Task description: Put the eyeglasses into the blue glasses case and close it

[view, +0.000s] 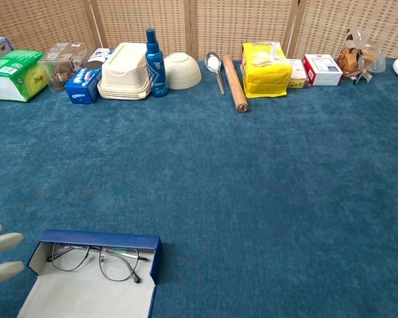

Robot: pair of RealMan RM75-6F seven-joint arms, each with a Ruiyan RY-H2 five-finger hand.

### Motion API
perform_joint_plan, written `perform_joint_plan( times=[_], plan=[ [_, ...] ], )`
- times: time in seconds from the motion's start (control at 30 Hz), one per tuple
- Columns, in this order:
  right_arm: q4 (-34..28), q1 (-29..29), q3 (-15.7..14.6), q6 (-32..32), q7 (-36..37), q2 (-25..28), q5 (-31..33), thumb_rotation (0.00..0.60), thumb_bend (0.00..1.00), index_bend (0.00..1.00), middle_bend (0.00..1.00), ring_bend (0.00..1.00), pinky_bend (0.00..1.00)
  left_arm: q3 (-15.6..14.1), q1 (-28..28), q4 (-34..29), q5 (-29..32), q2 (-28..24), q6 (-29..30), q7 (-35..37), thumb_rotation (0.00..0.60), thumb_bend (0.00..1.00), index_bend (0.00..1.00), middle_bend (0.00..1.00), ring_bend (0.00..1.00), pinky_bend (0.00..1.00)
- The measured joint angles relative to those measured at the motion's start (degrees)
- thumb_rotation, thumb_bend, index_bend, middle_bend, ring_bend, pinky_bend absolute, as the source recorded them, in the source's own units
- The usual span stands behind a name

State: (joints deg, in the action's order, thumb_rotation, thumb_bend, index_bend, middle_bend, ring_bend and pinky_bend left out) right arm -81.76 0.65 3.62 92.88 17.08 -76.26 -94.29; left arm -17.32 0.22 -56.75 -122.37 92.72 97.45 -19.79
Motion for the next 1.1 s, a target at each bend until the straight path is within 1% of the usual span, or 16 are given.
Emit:
perform_joint_plan(
  times=[0.33,0.47,0.53,0.7,0.83,1.1],
  plan=[
    [-0.2,-1.8,-1.2,2.9,0.5,0.5,-0.1,0.6,0.33,0.0,0.18,0.0,0.09,-0.2,-3.4,1.8,-1.0,1.3,-2.2,2.7,0.526,0.22,0.07,0.0,0.0,0.0],
    [-0.2,-2.7,-1.6,4.2,0.9,0.8,-0.1,0.6,0.33,0.0,0.18,0.0,0.09,-0.7,-4.9,3.1,-2.3,2.2,-2.8,3.7,0.454,0.22,0.07,0.0,0.0,0.0],
    [-0.1,-3.1,-1.7,4.8,1.2,0.9,-0.1,0.6,0.33,0.0,0.18,0.0,0.09,-1.0,-5.8,3.8,-3.1,2.8,-3.2,3.7,0.431,0.22,0.07,0.0,0.0,0.0],
    [0.0,-3.9,-2.1,6.0,2.1,1.2,-0.1,0.6,0.33,0.0,0.18,0.0,0.09,-1.5,-7.6,4.1,-4.3,3.5,-4.4,3.6,0.424,0.22,0.06,0.0,0.0,0.0],
    [0.3,-4.5,-2.3,6.7,3.3,1.3,-0.1,0.6,0.33,0.0,0.18,0.0,0.09,-2.0,-8.7,4.0,-4.9,3.6,-5.4,3.4,0.396,0.21,0.06,0.0,0.0,0.0],
    [1.3,-4.6,-2.2,7.2,5.4,1.1,-0.1,0.6,0.33,0.0,0.18,0.0,0.09,-1.9,-9.5,3.1,-4.5,3.3,-6.7,1.0,0.392,0.21,0.06,0.0,0.0,0.0]
  ],
)
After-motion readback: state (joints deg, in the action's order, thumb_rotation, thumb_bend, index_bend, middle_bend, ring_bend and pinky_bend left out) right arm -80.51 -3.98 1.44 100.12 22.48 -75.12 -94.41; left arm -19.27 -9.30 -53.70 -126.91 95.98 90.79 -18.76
